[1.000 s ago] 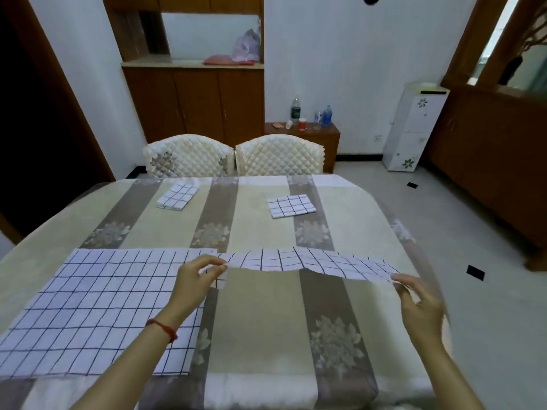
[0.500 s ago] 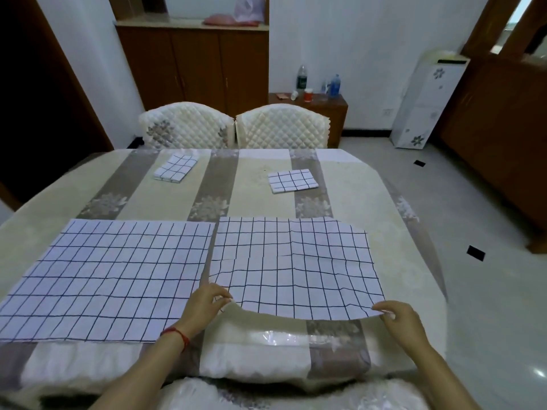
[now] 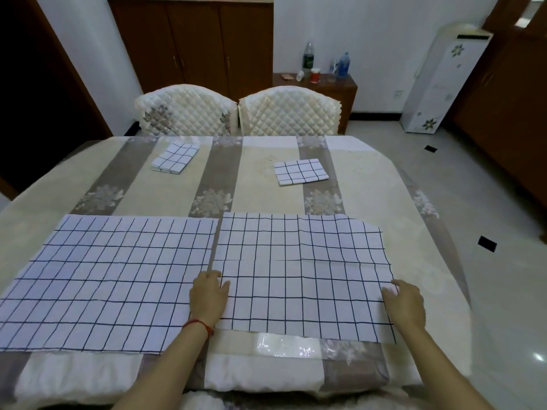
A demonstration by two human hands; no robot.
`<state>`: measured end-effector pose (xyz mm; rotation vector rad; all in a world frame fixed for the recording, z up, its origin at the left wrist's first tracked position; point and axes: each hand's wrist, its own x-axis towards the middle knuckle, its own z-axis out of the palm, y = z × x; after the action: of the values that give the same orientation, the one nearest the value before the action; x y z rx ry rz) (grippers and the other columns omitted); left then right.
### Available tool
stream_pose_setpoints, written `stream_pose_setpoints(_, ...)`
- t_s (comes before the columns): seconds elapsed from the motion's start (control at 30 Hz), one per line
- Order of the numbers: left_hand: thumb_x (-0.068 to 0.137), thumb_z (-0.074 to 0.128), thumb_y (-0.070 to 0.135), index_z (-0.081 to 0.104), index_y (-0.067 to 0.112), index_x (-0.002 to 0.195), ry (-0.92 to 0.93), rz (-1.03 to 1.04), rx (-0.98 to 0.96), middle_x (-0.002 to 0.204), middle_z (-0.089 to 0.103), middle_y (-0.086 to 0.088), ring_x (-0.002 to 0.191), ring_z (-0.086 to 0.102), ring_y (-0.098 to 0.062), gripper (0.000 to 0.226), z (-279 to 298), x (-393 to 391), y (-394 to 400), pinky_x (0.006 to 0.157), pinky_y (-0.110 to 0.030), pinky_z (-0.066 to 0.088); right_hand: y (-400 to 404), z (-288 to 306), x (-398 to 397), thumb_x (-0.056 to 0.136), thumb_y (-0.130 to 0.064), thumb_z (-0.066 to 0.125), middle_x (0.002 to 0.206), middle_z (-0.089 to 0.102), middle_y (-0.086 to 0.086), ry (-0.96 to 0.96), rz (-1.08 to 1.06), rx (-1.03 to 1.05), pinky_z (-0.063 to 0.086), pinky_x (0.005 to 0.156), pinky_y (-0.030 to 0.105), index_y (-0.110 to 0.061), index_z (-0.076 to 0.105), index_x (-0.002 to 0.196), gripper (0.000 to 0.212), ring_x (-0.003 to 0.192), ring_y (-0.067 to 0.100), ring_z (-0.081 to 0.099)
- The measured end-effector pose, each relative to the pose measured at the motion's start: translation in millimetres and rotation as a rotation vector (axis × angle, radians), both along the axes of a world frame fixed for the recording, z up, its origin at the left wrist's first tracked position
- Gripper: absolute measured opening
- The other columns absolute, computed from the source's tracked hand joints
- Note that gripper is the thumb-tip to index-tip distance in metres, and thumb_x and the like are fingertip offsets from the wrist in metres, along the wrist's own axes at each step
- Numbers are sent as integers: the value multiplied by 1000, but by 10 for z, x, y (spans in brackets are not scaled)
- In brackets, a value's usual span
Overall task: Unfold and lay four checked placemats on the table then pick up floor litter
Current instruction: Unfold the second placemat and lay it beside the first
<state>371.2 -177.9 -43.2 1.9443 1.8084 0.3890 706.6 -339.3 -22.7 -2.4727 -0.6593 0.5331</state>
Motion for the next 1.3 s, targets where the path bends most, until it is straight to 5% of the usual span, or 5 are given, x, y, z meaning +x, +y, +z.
stream_pose_setpoints(0.17, 84, 60, 26, 57, 6, 118, 173, -275, 104, 128, 54, -20, 122, 46, -38, 40, -252, 143, 118, 100, -49, 40, 148, -68, -11, 86, -25, 60, 130, 42, 28, -37, -101, -134, 35, 97, 49, -2, 39, 132, 56, 119, 41, 40)
stream_pose_setpoints(0.37, 84, -3, 68, 22, 19, 144, 303, -424, 77, 154, 22, -6, 144, 9, -26, 81, -564, 213, -112, 112, -35, -12, 210, -135, 17, 85, -31, 61, 120, 58, 24, 66, -212, -134, 32, 99, 43, 1, 48, 122, 50, 114, 39, 50)
stream_pose_setpoints(0.6, 93, 10, 58, 14, 23, 144, 384, -373, 64, 151, 21, -2, 142, -14, -13, 62, -611, 148, -216, 112, -34, -12, 132, -137, 155, 85, -16, 60, 60, 44, 12, 93, -164, 20, 27, 52, 32, -5, 40, 62, 32, 63, 29, 42)
stream_pose_setpoints(1.0, 94, 11, 56, 5, 26, 146, 413, -343, 93, 151, 21, -2, 142, -20, -9, 61, -608, 130, -500, 113, -32, -14, -149, -191, 271, 86, -20, 58, 62, 44, 7, 38, -44, -49, 23, 48, 24, -18, 32, 54, 41, 65, 28, 43)
stream_pose_setpoints(1.3, 93, 10, 57, 1, 29, 145, 354, -362, 95, 155, -18, 11, 141, -21, -7, 60, -641, 135, -509, 113, -30, -18, -142, -182, 274, 85, -17, 57, 60, 48, 10, 51, -85, -37, 29, 53, 29, -7, 41, 63, 28, 55, 26, 41)
